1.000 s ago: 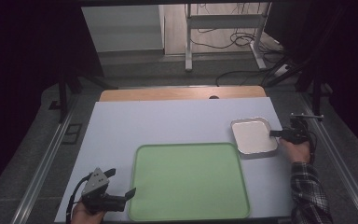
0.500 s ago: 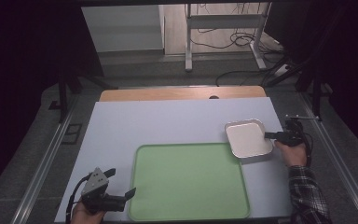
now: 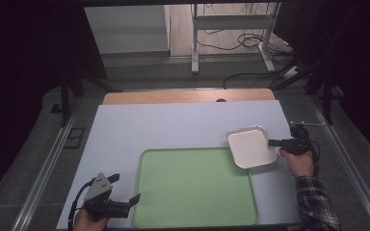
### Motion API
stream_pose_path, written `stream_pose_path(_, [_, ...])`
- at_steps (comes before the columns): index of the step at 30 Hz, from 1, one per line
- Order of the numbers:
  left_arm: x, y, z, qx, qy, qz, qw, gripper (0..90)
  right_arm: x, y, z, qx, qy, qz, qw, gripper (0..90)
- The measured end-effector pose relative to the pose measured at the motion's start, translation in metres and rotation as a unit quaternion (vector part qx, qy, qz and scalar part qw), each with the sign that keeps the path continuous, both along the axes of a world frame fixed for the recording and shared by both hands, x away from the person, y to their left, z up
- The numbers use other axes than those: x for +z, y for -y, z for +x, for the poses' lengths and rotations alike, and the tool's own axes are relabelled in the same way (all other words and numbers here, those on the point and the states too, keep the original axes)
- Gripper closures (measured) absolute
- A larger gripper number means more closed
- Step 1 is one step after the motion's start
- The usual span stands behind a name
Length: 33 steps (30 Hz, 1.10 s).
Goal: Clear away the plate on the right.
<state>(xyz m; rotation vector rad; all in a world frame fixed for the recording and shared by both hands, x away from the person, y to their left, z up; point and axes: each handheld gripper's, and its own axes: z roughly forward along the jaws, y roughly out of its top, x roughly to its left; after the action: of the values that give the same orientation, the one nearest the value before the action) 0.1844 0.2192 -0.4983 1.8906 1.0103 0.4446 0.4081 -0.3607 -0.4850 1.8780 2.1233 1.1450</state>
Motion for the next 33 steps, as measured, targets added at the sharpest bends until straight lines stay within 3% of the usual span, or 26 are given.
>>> stream_pose_path(20, [0.000, 0.000, 0.000, 0.000, 0.000, 0.000, 1.0000, 0.4, 0.001, -0.040, -0.021, 0.043, -0.009, 0.019, 0.9989, 87.7])
stream_pose_path(33, [0.000, 0.000, 0.000, 0.000, 0.000, 0.001, 1.0000, 0.4, -0.003, -0.081, -0.032, 0.092, -0.017, 0.025, 0.9953, 87.6])
